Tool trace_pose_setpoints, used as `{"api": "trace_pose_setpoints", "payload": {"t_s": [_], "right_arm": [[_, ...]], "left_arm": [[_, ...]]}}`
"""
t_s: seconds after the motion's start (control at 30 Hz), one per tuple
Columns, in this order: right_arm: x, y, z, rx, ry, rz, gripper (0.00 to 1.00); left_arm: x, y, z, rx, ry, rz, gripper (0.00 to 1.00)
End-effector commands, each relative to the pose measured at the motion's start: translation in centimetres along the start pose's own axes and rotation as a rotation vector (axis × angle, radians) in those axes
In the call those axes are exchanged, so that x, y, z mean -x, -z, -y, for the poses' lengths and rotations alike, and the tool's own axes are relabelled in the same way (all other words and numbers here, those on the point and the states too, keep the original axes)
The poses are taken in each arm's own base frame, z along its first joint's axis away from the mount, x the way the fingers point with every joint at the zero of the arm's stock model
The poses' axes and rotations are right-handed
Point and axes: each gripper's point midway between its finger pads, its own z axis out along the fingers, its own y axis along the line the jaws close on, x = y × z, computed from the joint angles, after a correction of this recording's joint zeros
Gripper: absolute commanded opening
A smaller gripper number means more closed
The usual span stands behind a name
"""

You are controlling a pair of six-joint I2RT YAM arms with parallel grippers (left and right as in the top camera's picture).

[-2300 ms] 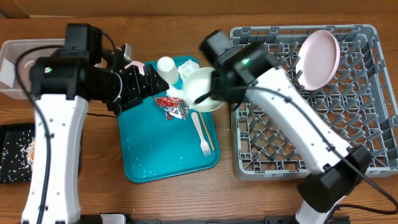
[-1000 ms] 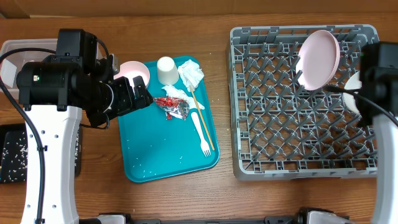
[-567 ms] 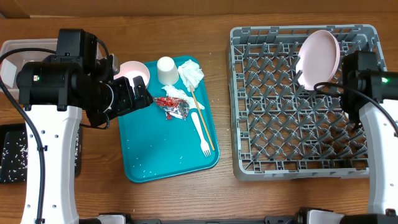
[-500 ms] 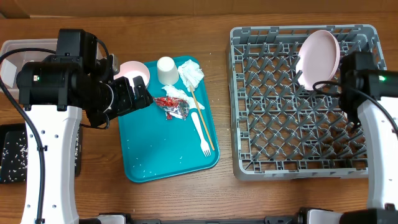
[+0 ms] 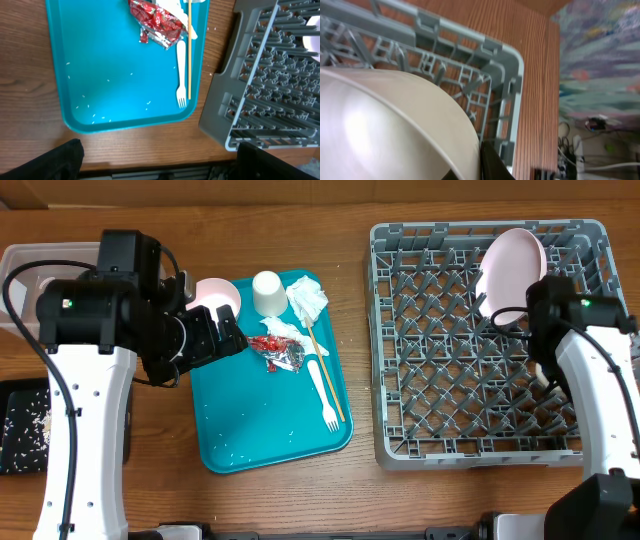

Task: Sort waste into correct bins and load items into the dishwasher rack
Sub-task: 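Lower the cream bowl into the rack's front-right corner and release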

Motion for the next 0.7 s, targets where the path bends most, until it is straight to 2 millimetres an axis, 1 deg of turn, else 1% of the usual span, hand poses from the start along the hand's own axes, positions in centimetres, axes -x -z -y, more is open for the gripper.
{"api": "trace_pose_setpoints", "payload": {"t_s": [0.0,0.1,0.2,0.43,0.63,0.67], "right_arm": [[-2.0,-1.1,-0.2,-0.010,0.008,-0.039,0.06],[-3.2,-2.0,-0.3,-0.016,0.020,-0.058,0.07],[-3.2,-2.1,-0.4,-0.016,0.025,-0.056,0.09],[-1.4,-2.1,0.2,-0.053,0.067,0.046,0.10],[-1.3,-2.1,-0.5,-0.026,0.079,0.048,0.11],[-1.5,-2.1,-0.9,-0.011,0.070,0.034,0.28]], "left_arm": [[-0.4,-1.8,-0.7,0.024,0.022,-0.041,1.00],[-0.8,-2.8,-1.3,0.036,0.057,-0.067,1.00],[-0.6,-3.2,-1.3,0.035,0.056,-0.064,1.00],[-0.7,-3.2,-1.4,0.038,0.055,-0.064,1.00],[-0.6,-3.2,-1.4,0.038,0.055,-0.062,1.00],[-0.5,-3.2,-1.3,0.036,0.053,-0.057,1.00]]}}
